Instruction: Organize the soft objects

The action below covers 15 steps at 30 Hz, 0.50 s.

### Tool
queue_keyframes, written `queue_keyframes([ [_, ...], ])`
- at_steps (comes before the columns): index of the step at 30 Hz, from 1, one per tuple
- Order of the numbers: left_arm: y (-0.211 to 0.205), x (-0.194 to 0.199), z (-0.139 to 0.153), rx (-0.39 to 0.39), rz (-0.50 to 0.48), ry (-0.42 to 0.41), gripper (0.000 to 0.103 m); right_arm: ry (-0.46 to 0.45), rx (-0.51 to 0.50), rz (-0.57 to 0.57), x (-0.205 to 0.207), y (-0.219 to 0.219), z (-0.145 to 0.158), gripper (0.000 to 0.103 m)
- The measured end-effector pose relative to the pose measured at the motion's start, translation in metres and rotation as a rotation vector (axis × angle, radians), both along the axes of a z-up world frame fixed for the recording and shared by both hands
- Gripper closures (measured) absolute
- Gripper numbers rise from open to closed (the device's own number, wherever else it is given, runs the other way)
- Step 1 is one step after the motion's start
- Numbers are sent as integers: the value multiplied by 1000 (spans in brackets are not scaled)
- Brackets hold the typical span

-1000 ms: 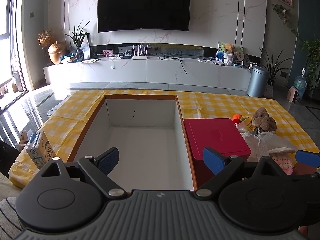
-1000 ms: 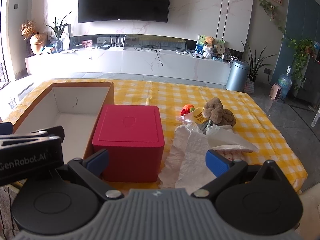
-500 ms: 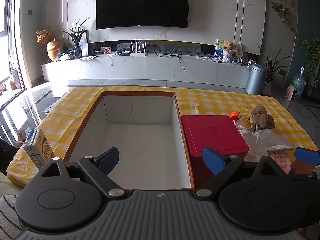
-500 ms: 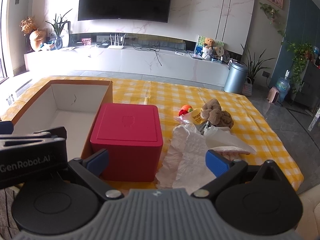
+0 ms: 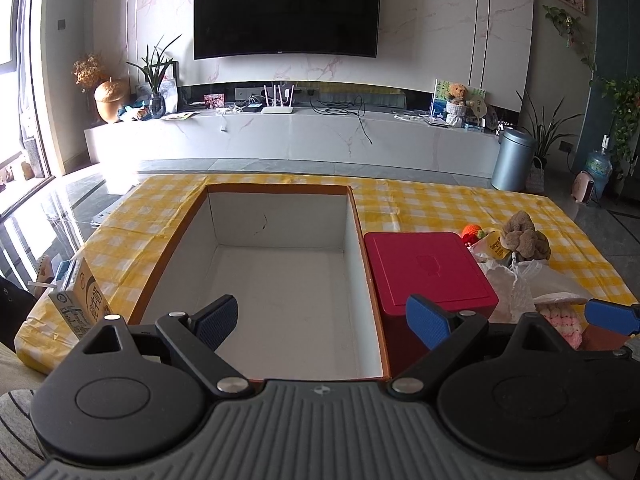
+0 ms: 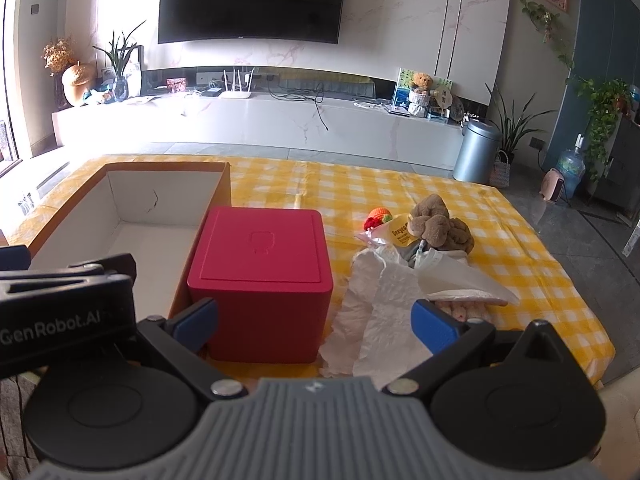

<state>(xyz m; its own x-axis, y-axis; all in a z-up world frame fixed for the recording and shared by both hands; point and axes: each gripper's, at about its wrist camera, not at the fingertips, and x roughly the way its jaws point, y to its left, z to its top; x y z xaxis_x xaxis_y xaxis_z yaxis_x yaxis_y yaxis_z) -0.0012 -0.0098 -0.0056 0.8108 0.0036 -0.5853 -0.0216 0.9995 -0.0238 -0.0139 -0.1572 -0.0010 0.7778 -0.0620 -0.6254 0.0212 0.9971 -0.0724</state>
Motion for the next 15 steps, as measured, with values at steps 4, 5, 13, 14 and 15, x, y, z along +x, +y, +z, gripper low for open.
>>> queue_keyframes([
  [4, 1, 0, 1, 1, 2, 2, 0, -2, -8, 1, 0, 1, 0, 3],
  [5, 1, 0, 1, 1, 2, 3, 0, 0, -8, 1, 0, 1, -1, 2],
  [13, 0, 1, -2, 14, 9, 13, 0, 6, -13, 3, 1, 2, -3, 2],
  [14, 0, 2, -3, 13, 9, 19, 0, 7, -14, 3, 1, 2, -4, 2],
  [15, 0, 3, -4, 11, 9, 23, 0, 11, -15, 3, 2, 2, -5, 2],
])
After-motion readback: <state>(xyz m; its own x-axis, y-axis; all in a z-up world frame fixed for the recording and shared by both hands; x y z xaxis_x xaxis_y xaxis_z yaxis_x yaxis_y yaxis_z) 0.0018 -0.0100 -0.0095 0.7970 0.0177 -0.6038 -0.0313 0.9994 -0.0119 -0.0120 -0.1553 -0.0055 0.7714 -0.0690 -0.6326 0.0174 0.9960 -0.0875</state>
